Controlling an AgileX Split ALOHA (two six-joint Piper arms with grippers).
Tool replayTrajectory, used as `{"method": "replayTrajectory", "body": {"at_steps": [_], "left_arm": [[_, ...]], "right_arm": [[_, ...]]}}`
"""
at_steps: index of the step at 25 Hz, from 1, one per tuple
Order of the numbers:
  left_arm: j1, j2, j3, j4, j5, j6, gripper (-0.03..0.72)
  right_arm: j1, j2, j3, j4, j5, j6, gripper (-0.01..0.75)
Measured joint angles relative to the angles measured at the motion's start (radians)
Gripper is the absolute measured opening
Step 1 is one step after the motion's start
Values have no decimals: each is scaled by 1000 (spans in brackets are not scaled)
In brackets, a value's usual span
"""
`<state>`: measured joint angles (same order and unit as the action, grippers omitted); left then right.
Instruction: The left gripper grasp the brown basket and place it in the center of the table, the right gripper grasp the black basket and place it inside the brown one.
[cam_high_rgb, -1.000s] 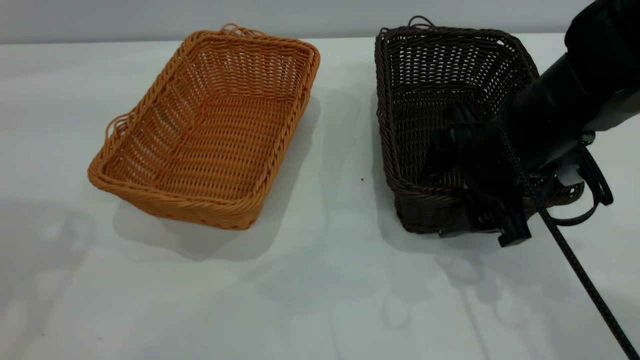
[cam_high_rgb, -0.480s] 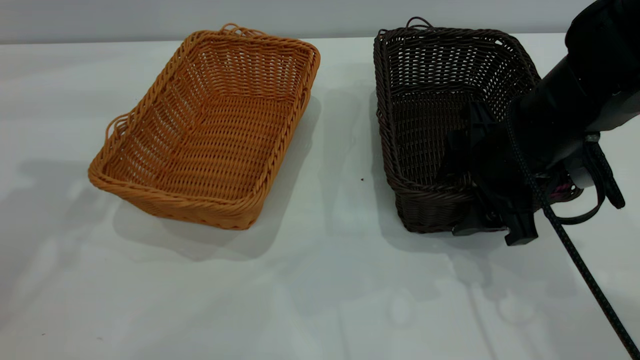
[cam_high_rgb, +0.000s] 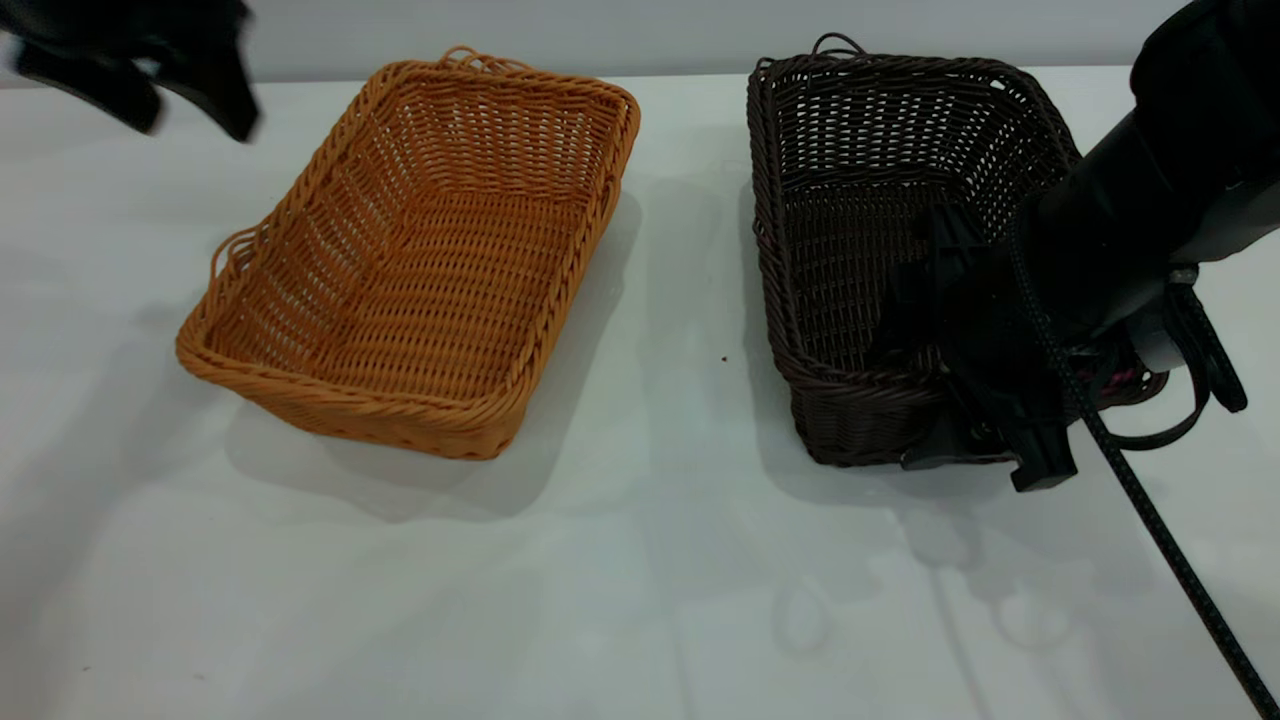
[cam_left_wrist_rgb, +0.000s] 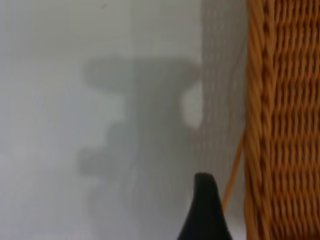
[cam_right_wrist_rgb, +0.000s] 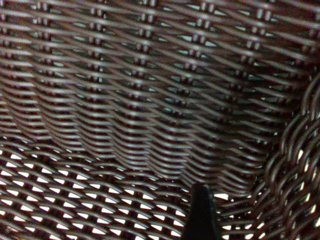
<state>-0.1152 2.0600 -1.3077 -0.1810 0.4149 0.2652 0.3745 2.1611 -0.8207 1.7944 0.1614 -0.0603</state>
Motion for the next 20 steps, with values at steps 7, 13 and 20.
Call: {"method": "replayTrajectory", "body": {"at_steps": [7, 13, 20], "left_arm": [[-14, 214, -126, -10, -34, 7, 521], [-58, 285, -143, -10, -64, 7, 412], [-64, 285, -149, -12, -87, 7, 87]], "right_arm": [[0, 0, 0, 0, 0, -3, 491], [0, 0, 0, 0, -7, -12, 399], [-2, 0, 0, 7, -9, -11, 139]]}}
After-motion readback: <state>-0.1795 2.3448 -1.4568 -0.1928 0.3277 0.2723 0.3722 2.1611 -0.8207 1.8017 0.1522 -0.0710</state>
